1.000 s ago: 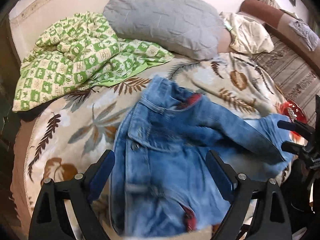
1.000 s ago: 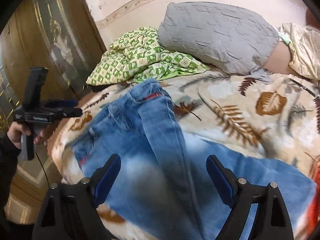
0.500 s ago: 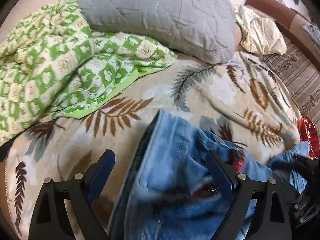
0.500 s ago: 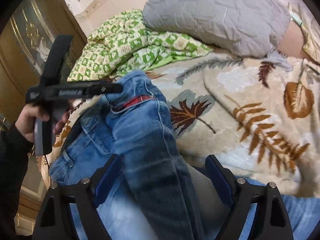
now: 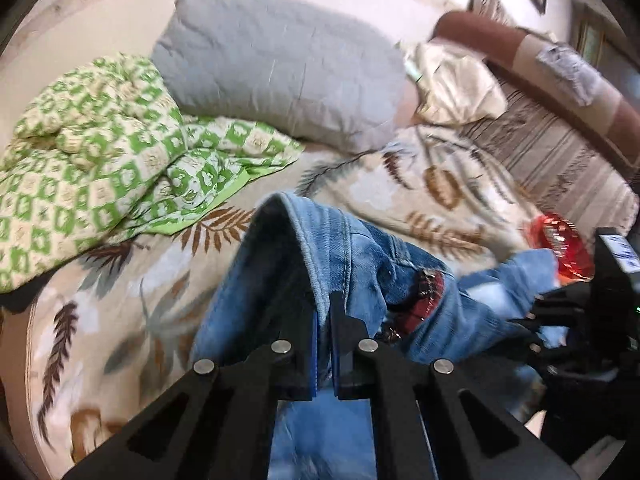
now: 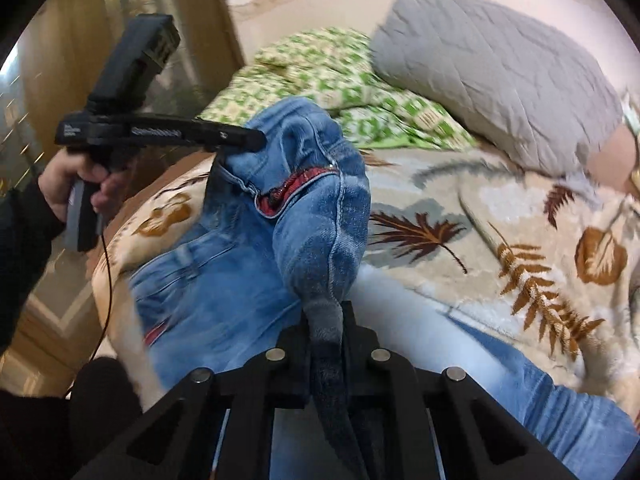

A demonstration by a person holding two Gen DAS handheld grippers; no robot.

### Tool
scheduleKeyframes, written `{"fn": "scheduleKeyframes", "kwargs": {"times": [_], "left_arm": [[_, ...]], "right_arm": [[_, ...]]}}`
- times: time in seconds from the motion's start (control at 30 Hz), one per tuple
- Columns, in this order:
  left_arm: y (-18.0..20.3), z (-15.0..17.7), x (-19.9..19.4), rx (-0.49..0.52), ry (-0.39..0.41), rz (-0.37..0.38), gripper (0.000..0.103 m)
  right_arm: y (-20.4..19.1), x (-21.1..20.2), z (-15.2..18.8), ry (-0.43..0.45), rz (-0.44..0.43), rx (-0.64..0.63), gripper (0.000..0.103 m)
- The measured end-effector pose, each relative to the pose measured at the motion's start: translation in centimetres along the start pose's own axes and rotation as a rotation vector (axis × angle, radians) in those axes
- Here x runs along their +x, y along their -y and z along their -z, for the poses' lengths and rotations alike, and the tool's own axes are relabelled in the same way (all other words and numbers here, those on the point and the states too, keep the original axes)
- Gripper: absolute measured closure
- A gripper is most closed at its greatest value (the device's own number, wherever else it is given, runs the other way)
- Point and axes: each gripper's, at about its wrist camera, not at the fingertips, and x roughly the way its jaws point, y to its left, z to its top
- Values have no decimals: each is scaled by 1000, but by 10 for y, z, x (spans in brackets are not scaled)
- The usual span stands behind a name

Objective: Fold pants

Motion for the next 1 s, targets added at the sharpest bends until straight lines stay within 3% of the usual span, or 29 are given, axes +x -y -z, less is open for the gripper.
{"fn": "scheduleKeyframes", "kwargs": {"times": [0.17, 0.33, 0.43, 0.47, 0.5, 0.53, 0.57, 0.6, 0.67, 0.77, 0.87, 0.93, 1.0], "left_arm": [[11, 64, -53, -66, 37, 8, 98], [-5, 134, -37, -182, -64, -46, 97], [-9, 162, -24, -239, -112, -42, 93], [-9, 165, -28, -256, -99, -46, 86], [-10, 166, -34, -271, -90, -52, 75], [-11, 164, -41, -289, -72, -61, 45], [-12, 162, -51, -303, -40, -75, 25], [-14, 158, -63, -311, 8, -81, 23], [-17, 146, -81, -329, 64, -59, 22], [-21, 133, -82, -343, 79, -41, 14], [-24, 122, -52, -358, -35, 1, 14], [-27, 121, -33, -373, -125, 1, 14], [-26, 117, -22, -363, -154, 22, 28]], "right_arm": [[-31, -20, 29, 26, -31, -98, 92], [-60, -3, 68, -47, -53, -183, 91], [-73, 13, 83, -104, -14, -224, 83], [-77, 14, 86, -117, 4, -234, 81], [-79, 13, 88, -129, 19, -246, 69], [-81, 10, 88, -130, 17, -252, 44], [-81, 3, 88, -122, 11, -254, 29], [-81, -6, 86, -99, 7, -250, 18], [-79, -28, 85, -20, -10, -244, 17], [-74, -46, 80, 32, 10, -238, 17], [-72, -36, 69, 17, 16, -240, 17], [-75, -16, 60, -43, -35, -241, 17], [-79, 5, 54, -94, -57, -238, 17]]}}
